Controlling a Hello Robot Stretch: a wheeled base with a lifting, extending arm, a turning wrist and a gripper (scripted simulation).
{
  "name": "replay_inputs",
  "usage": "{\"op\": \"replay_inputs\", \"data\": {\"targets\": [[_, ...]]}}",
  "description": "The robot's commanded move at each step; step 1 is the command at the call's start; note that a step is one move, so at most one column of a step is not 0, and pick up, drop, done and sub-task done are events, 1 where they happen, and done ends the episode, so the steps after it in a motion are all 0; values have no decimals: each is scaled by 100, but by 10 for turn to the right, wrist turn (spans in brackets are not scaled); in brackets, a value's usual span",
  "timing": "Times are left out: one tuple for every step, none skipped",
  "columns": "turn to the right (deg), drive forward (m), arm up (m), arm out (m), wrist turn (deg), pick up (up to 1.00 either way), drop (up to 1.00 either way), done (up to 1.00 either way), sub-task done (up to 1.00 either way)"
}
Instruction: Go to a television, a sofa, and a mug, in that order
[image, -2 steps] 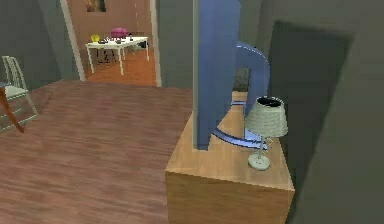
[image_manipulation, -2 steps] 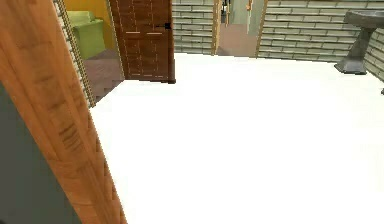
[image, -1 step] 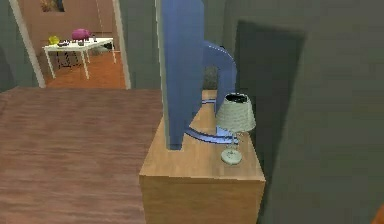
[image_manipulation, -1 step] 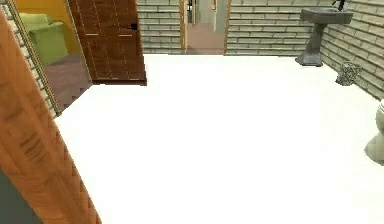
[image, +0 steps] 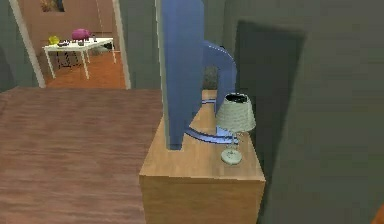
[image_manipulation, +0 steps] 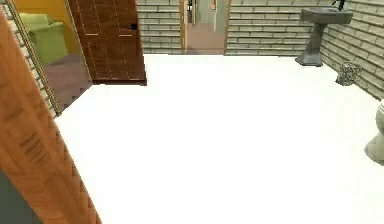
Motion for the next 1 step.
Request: {"op": "replay_inputs", "data": {"targets": [[-450,0,0,0,0,0,0,0,0]]}}
